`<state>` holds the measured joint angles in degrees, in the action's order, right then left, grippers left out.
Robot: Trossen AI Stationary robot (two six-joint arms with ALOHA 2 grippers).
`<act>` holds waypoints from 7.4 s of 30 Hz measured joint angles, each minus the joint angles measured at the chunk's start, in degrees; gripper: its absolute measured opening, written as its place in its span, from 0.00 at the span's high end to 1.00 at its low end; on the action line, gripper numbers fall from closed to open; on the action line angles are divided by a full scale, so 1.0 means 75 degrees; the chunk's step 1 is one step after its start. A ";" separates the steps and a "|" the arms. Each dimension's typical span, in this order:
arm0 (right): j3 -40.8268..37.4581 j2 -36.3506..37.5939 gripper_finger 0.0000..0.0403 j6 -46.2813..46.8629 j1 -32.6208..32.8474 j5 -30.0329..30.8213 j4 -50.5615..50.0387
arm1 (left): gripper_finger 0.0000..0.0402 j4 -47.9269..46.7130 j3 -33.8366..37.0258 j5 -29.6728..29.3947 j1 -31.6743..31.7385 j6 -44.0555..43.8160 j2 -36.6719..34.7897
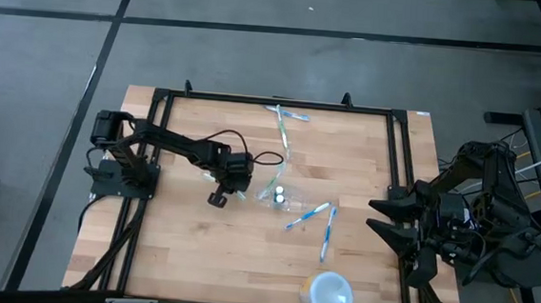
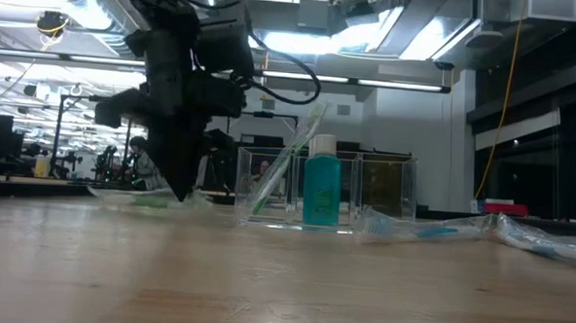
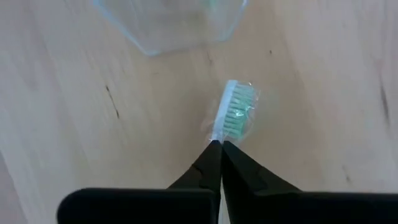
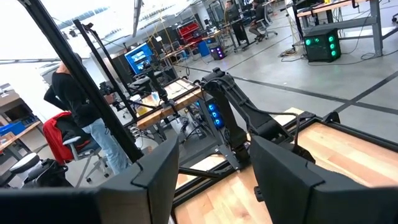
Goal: Pick & Place toothbrushing station
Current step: Put the bottom green toothbrush into the transparent organizer, then put the green toothbrush into the transparent organizer
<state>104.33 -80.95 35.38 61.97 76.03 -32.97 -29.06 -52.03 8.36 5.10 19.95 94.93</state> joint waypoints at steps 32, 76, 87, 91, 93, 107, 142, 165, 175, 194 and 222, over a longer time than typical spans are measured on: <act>0.0001 0.0003 0.50 -0.0665 0.0001 -0.0073 0.0000 | 1.00 0.6254 -0.0042 -0.0221 0.0356 -0.4238 -0.3977; 0.0000 0.0038 0.50 -0.0780 0.0001 0.0413 0.0495 | 1.00 1.5610 0.3710 -0.2052 -0.0462 -0.6248 0.0274; 0.0000 0.0038 0.50 -0.0577 0.0000 0.0411 0.0516 | 1.00 1.5847 0.3701 -0.2719 -0.0871 -0.6435 0.1236; 0.0001 0.0038 0.50 -0.0578 0.0001 0.0411 0.0516 | 1.00 1.5853 0.3701 -0.2851 -0.0953 -0.6597 0.1493; 0.0000 0.0038 0.50 -0.0577 0.0001 0.0411 0.0518 | 1.00 1.5840 0.3701 -0.2947 -0.1010 -0.6698 0.1573; 0.0000 0.0038 0.50 -0.0577 0.0001 0.0347 0.0586 | 1.00 1.5690 0.4027 -0.3412 -0.1139 -0.6893 0.1618; 0.0000 0.0035 0.50 -0.0580 -0.0008 0.0519 0.0586 | 0.54 1.5847 0.4124 -0.3186 -0.1139 -0.7100 0.1548; 0.0001 0.0032 0.50 -0.0583 -0.0011 0.0612 0.0580 | 0.46 1.5808 0.4115 -0.4021 -0.1087 -0.6243 0.1038; 0.0000 0.0032 0.50 -0.0583 -0.0021 0.0612 0.0580 | 0.46 1.5397 0.4115 -0.4102 -0.1058 -0.6299 0.1038; 0.0002 0.0032 0.50 -0.0722 -0.0139 0.0548 0.0483 | 0.49 1.3501 0.3437 -0.4029 -0.0276 -0.5198 -0.1562; 0.0001 0.0033 0.50 -0.1582 -0.0136 0.0511 0.0423 | 0.59 -0.3177 -0.8105 0.0051 0.4403 -0.6390 0.0560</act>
<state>104.34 -80.70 23.51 60.95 79.86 -29.80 -52.88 -112.82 8.74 38.12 -27.97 99.13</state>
